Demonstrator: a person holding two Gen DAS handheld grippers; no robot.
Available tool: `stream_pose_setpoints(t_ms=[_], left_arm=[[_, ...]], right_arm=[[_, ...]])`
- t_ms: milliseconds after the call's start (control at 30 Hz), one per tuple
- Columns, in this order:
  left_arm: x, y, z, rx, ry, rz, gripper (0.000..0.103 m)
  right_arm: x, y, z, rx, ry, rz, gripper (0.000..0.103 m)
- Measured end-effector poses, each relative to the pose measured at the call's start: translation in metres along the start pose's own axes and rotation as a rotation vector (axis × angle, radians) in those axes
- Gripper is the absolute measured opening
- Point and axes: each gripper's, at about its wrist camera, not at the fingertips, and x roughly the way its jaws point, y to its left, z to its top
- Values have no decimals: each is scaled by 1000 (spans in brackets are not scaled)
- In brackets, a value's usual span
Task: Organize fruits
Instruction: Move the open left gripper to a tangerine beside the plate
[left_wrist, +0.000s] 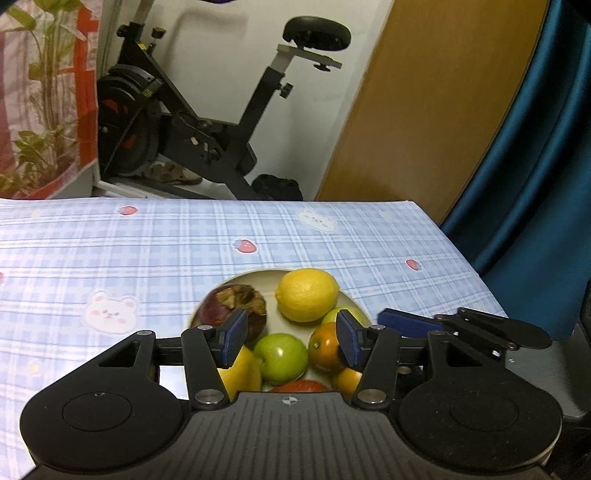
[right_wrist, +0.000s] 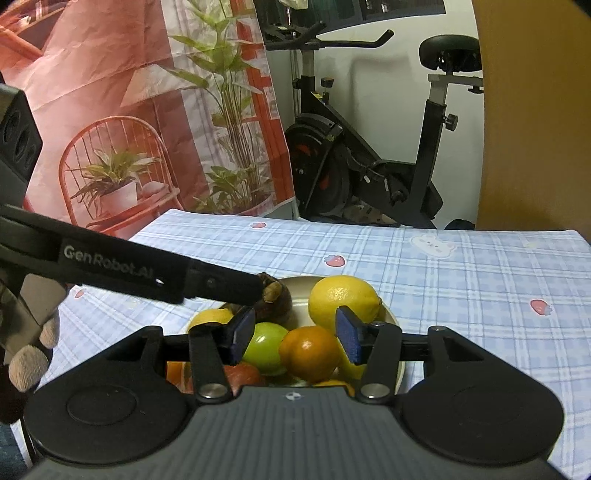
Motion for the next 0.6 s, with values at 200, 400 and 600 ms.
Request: stream_pose_setpoints(t_ms=[200, 400, 600], left_arm=[[-29, 6, -11, 16, -24, 25, 56], [-53, 13, -31, 42, -28, 51, 56], [-74, 33, -49, 22, -35, 64, 56]], right_arm=[[-21, 13, -8, 21, -18, 1, 52], [-32, 28, -20, 36, -16, 8, 52], [-37, 41, -32, 54, -5, 11, 52]])
